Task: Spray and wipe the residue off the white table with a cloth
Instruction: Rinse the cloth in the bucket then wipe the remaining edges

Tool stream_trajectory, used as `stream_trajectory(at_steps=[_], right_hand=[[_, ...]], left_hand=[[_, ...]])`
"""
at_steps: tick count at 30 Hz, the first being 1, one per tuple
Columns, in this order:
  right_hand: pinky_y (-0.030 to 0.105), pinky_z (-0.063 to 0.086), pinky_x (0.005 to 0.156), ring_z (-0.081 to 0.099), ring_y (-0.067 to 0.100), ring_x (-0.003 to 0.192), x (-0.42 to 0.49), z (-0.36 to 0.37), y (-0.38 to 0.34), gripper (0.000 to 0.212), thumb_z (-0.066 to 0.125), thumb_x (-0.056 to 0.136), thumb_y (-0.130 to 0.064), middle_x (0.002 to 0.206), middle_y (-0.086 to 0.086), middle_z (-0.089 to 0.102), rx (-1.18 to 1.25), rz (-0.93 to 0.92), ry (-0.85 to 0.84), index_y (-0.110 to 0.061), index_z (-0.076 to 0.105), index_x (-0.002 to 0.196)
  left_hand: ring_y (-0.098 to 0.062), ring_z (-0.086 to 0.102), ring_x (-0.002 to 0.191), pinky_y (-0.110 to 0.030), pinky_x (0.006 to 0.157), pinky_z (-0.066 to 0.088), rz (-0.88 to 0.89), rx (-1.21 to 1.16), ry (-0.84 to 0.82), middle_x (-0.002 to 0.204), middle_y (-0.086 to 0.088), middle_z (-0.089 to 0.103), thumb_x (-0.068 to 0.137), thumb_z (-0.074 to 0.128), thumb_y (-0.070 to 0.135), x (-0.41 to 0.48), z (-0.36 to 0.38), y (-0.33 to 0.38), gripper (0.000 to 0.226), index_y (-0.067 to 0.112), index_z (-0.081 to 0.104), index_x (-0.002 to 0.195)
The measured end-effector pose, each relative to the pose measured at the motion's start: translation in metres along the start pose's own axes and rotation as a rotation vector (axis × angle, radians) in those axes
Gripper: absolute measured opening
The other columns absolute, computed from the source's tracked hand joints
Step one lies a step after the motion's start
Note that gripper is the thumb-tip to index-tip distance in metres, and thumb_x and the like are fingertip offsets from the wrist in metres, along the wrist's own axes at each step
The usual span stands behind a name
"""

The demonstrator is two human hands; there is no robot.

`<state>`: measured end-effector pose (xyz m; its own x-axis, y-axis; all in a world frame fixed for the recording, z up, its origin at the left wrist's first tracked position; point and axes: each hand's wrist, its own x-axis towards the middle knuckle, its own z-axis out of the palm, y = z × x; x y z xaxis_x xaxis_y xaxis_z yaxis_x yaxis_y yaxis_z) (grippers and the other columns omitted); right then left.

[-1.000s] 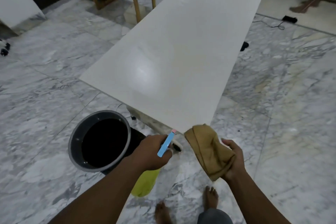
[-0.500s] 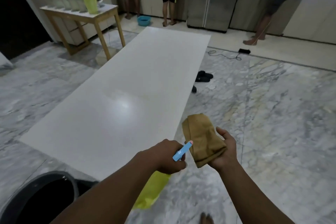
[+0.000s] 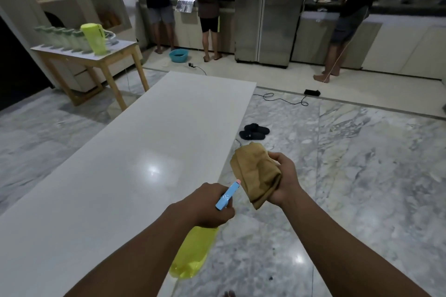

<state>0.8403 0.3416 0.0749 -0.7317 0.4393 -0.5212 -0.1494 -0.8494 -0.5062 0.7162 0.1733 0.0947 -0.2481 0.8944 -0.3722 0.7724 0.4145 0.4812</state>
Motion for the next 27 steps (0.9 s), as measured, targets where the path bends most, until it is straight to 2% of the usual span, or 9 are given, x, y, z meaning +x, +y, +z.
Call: stream_trajectory(at_steps=[8,11,13,16,19,21,23,25,27], right_hand=[[0.043,0.056,0.084,0.067,0.035,0.096,0.162,0.029,-0.111,0.047,0.048,0.093,-0.035,0.108,0.019,0.071,-0.069,0.000,0.010,-0.003,0.066,0.121],[0.044,0.054,0.086,0.067,0.035,0.098,0.210,0.041,-0.156,0.045,0.048,0.093,-0.035,0.106,0.020,0.072,-0.106,-0.008,0.034,-0.002,0.068,0.117],[0.045,0.053,0.088,0.066,0.036,0.098,0.235,0.046,-0.181,0.044,0.048,0.093,-0.035,0.106,0.020,0.072,-0.082,-0.021,0.036,-0.002,0.069,0.115],[0.043,0.056,0.082,0.068,0.036,0.093,0.273,0.051,-0.217,0.046,0.048,0.093,-0.035,0.106,0.021,0.072,-0.085,-0.012,0.028,-0.002,0.067,0.119],[0.043,0.059,0.075,0.071,0.036,0.087,0.320,0.055,-0.251,0.043,0.047,0.094,-0.032,0.102,0.021,0.073,-0.071,-0.004,0.039,-0.001,0.066,0.117],[0.048,0.056,0.088,0.068,0.038,0.101,0.357,0.052,-0.273,0.045,0.047,0.094,-0.030,0.115,0.023,0.070,-0.071,0.017,0.051,0.000,0.065,0.121],[0.051,0.048,0.103,0.062,0.039,0.117,0.404,0.044,-0.293,0.046,0.047,0.094,-0.028,0.127,0.024,0.066,-0.110,0.063,0.099,0.000,0.064,0.126],[0.047,0.051,0.099,0.064,0.036,0.113,0.457,0.036,-0.315,0.043,0.045,0.095,-0.026,0.123,0.021,0.068,-0.196,0.092,0.161,-0.002,0.066,0.123],[0.038,0.055,0.084,0.066,0.030,0.099,0.514,0.023,-0.340,0.033,0.047,0.095,-0.024,0.111,0.015,0.071,-0.223,0.102,0.237,-0.006,0.069,0.112]], left_hand=[[-0.026,0.068,0.080,-0.043,0.076,0.055,0.013,-0.035,0.090,0.085,-0.007,0.069,0.091,0.065,0.033,0.184,-0.086,-0.023,0.022,0.011,0.066,0.087],[-0.021,0.064,0.075,-0.041,0.074,0.055,0.024,-0.055,0.094,0.081,-0.002,0.065,0.091,0.066,0.033,0.243,-0.118,-0.029,0.021,0.013,0.065,0.086],[-0.018,0.061,0.072,-0.042,0.073,0.055,0.021,-0.065,0.096,0.082,-0.005,0.067,0.090,0.066,0.034,0.275,-0.137,-0.030,0.023,0.011,0.065,0.086],[-0.020,0.054,0.065,-0.048,0.071,0.054,0.014,-0.050,0.093,0.074,-0.011,0.063,0.089,0.062,0.030,0.320,-0.164,-0.031,0.024,0.014,0.059,0.073],[-0.022,0.047,0.063,-0.040,0.064,0.044,-0.013,-0.045,0.107,0.066,-0.004,0.051,0.091,0.058,0.026,0.363,-0.187,-0.034,0.036,0.029,0.043,0.058],[-0.024,0.052,0.066,-0.039,0.065,0.045,-0.049,-0.058,0.119,0.069,-0.003,0.055,0.090,0.061,0.031,0.394,-0.200,-0.040,0.033,0.026,0.046,0.062],[-0.028,0.063,0.076,-0.042,0.072,0.052,-0.076,-0.082,0.112,0.080,-0.007,0.065,0.091,0.063,0.033,0.426,-0.211,-0.048,0.024,0.017,0.058,0.075],[-0.027,0.069,0.085,-0.043,0.080,0.056,-0.106,-0.123,0.120,0.091,-0.008,0.071,0.092,0.065,0.034,0.466,-0.223,-0.057,0.024,0.010,0.066,0.091],[-0.023,0.068,0.083,-0.041,0.081,0.057,-0.140,-0.156,0.153,0.090,-0.004,0.068,0.094,0.067,0.035,0.511,-0.233,-0.067,0.025,0.010,0.068,0.097]])
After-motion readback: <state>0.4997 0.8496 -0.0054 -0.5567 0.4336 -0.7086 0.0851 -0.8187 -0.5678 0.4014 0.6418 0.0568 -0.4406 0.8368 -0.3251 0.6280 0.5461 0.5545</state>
